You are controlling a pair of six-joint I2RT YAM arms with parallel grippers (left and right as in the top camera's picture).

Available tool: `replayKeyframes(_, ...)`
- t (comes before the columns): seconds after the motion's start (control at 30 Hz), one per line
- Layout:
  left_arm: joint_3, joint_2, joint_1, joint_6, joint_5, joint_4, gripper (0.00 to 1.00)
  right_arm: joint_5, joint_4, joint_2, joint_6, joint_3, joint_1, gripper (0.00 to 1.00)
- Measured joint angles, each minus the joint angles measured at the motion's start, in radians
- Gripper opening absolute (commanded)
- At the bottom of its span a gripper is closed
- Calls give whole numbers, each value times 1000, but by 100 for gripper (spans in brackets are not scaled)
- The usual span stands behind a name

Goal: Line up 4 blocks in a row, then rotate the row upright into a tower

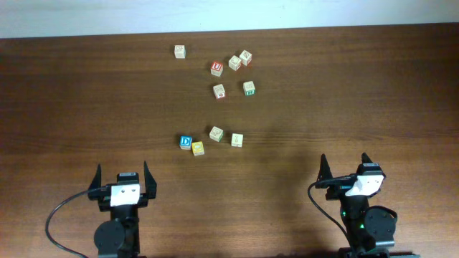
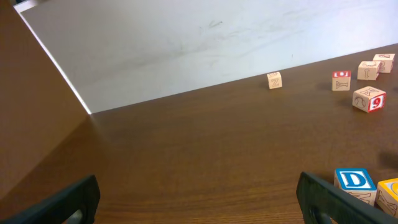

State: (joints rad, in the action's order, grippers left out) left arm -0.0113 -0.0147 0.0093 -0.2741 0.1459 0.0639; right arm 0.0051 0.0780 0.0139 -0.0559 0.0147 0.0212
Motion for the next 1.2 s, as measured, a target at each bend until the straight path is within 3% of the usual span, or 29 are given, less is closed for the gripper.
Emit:
replayKeyframes(0.63, 0, 0, 0, 0, -1, 0, 99, 0, 0, 0, 0, 0, 0, 98)
replayKeyframes(1.2, 0, 0, 0, 1, -113, 13, 99, 0, 0, 0, 0, 0, 0, 98)
